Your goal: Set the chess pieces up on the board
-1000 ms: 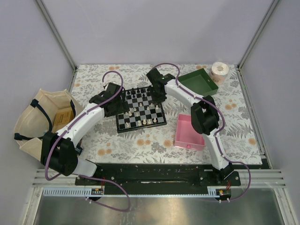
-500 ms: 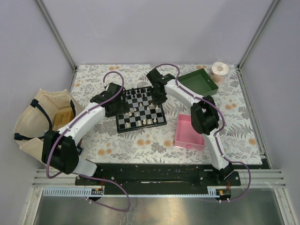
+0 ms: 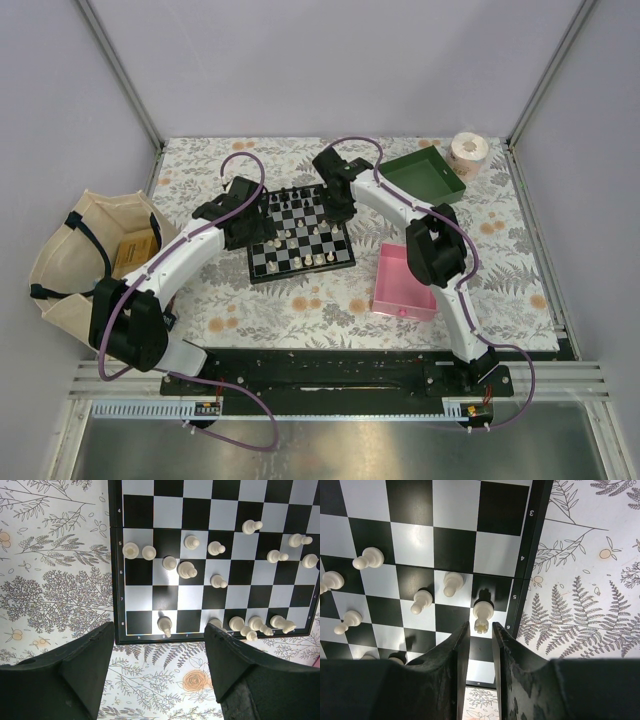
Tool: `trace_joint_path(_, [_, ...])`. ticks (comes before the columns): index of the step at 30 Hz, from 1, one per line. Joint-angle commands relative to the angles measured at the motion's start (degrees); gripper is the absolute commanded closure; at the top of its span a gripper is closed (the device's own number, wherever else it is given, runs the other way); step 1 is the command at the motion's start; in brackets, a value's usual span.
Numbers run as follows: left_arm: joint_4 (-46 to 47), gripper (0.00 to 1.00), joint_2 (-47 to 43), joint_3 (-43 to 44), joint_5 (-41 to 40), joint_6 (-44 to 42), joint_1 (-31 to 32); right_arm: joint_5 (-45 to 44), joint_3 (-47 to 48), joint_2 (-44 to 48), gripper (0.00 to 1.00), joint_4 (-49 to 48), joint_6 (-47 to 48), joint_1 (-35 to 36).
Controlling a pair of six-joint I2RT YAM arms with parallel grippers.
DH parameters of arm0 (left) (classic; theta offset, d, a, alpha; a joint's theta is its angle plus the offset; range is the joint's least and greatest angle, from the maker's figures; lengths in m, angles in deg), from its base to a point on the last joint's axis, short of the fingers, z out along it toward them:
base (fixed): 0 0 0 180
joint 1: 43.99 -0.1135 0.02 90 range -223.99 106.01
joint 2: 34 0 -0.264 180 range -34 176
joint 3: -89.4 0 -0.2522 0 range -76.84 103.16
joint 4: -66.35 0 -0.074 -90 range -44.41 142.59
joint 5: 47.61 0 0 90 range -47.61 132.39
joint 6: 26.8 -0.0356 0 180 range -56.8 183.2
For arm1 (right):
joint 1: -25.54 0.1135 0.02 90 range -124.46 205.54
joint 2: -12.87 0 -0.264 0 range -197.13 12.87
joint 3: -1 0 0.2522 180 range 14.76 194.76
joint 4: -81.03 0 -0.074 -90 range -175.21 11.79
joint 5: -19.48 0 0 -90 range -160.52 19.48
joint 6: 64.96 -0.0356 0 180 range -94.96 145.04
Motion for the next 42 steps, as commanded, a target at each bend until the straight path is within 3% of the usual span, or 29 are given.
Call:
trace_joint_path(1, [1.6,0.25,-0.4,1.2,0.3,-0.4,-0.2,0.4,1.3,-0.8,0.66,-0.2,0.6,-0.3])
trace_joint_path(9, [1.6,0.25,-0.5,1.0,0.2,-0.4,-0.3,0.1,1.7,-1.0,0.67,-0.4,0.9,-0.5])
trace_joint_path(19, [1.5,0.24,-0.3,1.4,0.5,-0.4,-0.2,0.3,0.5,0.3,0.85,-0.4,0.7,-0.5])
trace_joint_path(23, [1.9,0.13,-0.5,1.3,0.7,-0.5,-0.2,0.8,-3.0,4.6,0.9,-1.6,0.3,-0.5])
trace_joint_path(27, [2.2,0.01,-1.1,1.1,0.0,-0.5,-0.2,1.8,-10.4,11.1,0.9,-4.5,-1.3,-0.3])
trace_joint_path(33, [2.3,0.01,-1.0,1.5,-0.3,-0.2,-0.6,3.1,-19.7,17.3,0.9,-7.4,-3.1,0.3])
trace_joint_path(42, [2.5,0.01,-0.4,1.8,0.1,-0.2,-0.7,4.9,-22.4,18.1,0.9,-7.4,-3.4,2.4])
